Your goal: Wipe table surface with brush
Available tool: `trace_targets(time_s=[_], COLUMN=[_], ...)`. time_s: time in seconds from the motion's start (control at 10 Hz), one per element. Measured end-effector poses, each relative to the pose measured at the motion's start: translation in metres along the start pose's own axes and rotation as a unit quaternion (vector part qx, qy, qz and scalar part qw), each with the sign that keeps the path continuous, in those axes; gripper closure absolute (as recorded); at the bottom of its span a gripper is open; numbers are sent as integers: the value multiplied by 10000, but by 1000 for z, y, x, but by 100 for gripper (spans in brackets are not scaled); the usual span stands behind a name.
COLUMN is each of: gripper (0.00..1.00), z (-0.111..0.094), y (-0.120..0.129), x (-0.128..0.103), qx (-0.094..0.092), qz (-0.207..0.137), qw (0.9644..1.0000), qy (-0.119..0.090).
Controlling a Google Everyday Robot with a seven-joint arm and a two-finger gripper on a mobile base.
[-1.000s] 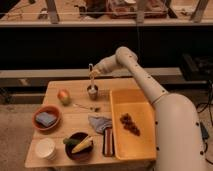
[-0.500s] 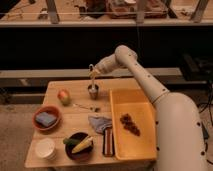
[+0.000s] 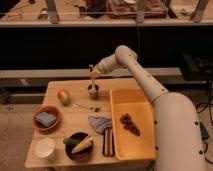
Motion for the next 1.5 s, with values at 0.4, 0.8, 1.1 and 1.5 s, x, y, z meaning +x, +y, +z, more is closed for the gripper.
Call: trace_targets(time_s=[0.4,0.8,1.1,1.5], gripper=[20,20,24,63], z=[1,-2,-3,4], y=[1,0,-2,-6], x=[3,2,3,6], qx=[-2,17,21,-58], qz=[-3,-31,-40,-20], qw=[10000,10000,10000,10000], qy=[23,91,88,18])
